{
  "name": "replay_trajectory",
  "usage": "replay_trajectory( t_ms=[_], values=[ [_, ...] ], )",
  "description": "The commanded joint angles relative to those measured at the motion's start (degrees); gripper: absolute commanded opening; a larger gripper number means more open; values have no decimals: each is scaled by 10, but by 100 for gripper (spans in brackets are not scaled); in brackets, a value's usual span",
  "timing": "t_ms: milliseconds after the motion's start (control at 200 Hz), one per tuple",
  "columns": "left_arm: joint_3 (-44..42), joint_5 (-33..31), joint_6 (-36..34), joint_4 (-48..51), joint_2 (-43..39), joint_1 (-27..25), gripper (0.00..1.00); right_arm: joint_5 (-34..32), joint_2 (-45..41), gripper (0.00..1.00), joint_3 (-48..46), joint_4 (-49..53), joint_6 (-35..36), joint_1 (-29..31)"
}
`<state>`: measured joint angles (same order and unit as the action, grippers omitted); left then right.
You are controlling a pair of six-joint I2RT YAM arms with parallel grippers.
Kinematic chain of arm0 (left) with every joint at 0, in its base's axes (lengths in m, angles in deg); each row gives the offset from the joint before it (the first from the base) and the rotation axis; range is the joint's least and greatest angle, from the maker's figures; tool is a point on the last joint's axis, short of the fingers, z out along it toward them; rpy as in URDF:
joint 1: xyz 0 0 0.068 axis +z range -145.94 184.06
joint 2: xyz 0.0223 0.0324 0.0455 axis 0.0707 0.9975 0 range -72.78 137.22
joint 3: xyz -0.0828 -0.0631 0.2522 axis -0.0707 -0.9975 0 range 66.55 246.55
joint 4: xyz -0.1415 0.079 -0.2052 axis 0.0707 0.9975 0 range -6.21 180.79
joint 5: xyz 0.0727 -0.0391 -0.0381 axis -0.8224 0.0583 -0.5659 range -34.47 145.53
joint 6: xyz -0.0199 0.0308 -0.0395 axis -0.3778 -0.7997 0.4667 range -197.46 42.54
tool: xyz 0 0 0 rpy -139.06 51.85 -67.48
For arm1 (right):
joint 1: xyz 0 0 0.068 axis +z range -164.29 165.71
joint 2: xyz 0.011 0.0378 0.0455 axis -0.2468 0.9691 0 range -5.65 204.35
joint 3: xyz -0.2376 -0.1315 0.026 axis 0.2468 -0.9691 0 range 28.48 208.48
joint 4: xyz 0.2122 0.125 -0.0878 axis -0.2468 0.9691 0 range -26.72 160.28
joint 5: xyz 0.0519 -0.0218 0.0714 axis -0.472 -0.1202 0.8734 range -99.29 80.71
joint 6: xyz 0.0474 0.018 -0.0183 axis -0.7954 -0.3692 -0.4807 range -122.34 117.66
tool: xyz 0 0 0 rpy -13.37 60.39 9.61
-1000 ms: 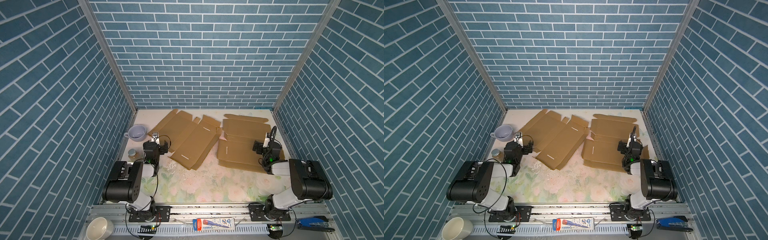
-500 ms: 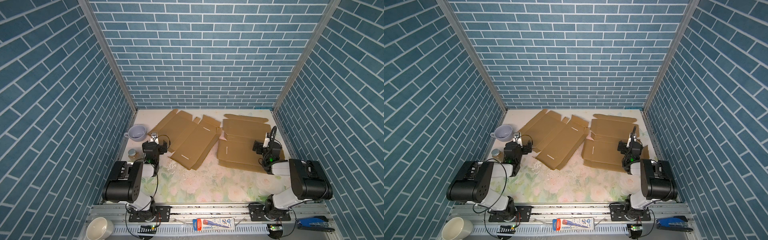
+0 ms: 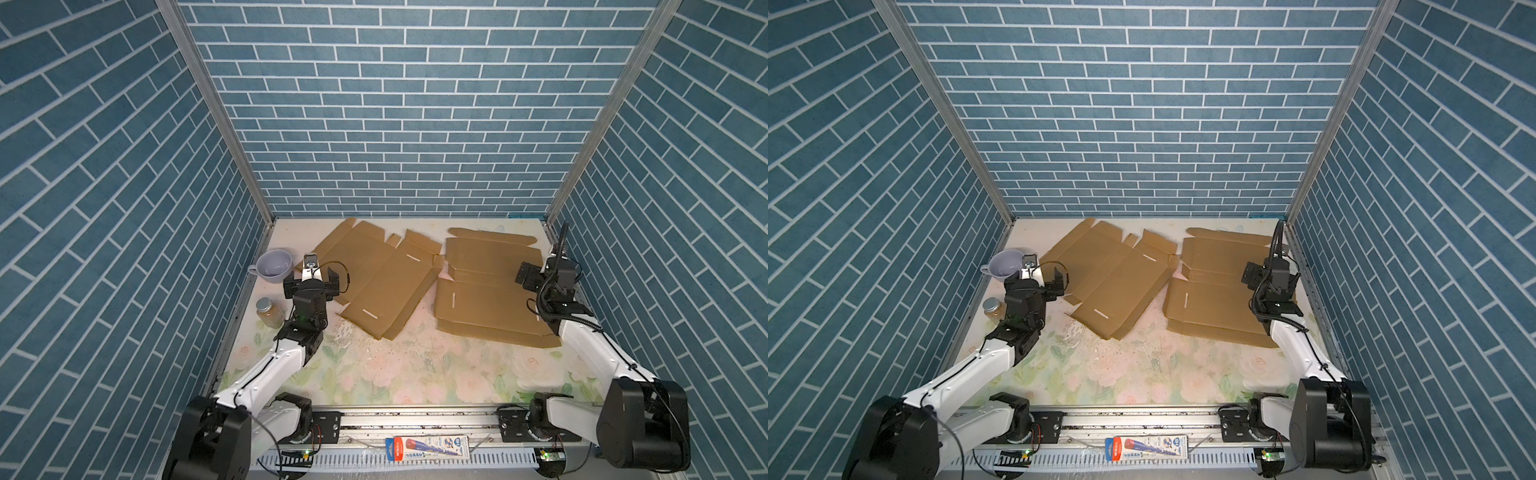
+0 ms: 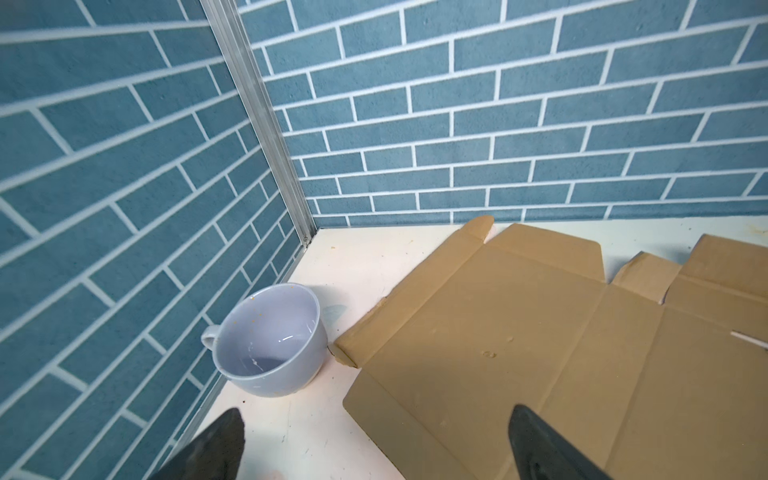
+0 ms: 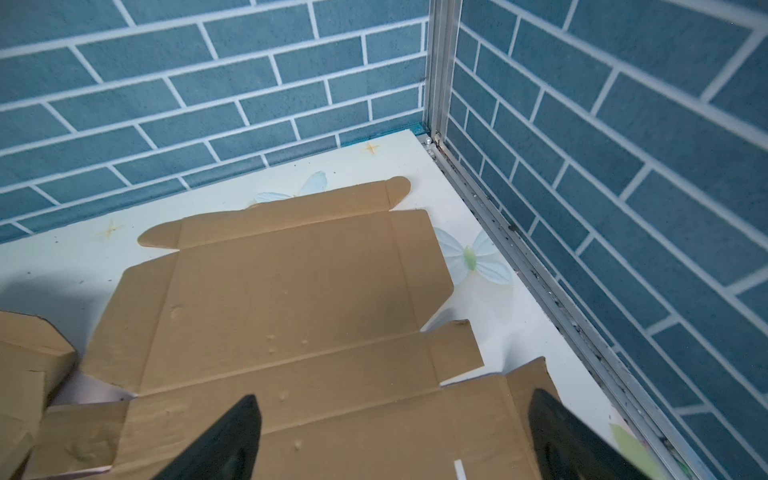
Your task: Fold the paper box
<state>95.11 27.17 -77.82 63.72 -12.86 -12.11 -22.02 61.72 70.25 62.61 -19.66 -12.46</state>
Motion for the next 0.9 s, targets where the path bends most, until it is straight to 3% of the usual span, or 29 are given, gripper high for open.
replay_trajectory(
  t_ms=[0, 30, 70, 125, 160, 190, 260, 400, 560, 725, 895],
  values=[
    [67, -38, 73, 182, -18, -5, 100, 107, -18, 99, 29, 160, -130, -10],
    [96, -35, 116, 226, -19, -4, 100, 186, -22, 95, 24, 146, -140, -16],
    [137, -13, 177, 287, -18, 0, 100, 222, -22, 86, 26, 152, -175, -15],
    [177, 118, 202, 321, -17, 21, 100, 253, -10, 73, 39, 186, -223, -10],
    [184, 211, 205, 305, -18, 40, 99, 255, -6, 67, 48, 211, -244, 3],
    [188, 263, 205, 290, -17, 50, 93, 236, -9, 67, 52, 233, -260, 23],
    [229, 304, 202, 316, 11, 51, 84, 214, -22, 68, 47, 239, -295, 72],
    [316, 312, 160, 402, 103, -11, 83, 200, 0, 69, 67, 245, -367, 169],
    [344, 353, 159, 390, 214, -69, 84, 194, 68, 66, 98, 201, -422, 288],
    [365, 390, 171, 372, 291, -80, 78, 171, 163, 68, 188, 255, -373, 351],
    [354, 401, 170, 360, 307, -90, 78, 80, 277, 70, 299, 366, -300, 392]
  ],
)
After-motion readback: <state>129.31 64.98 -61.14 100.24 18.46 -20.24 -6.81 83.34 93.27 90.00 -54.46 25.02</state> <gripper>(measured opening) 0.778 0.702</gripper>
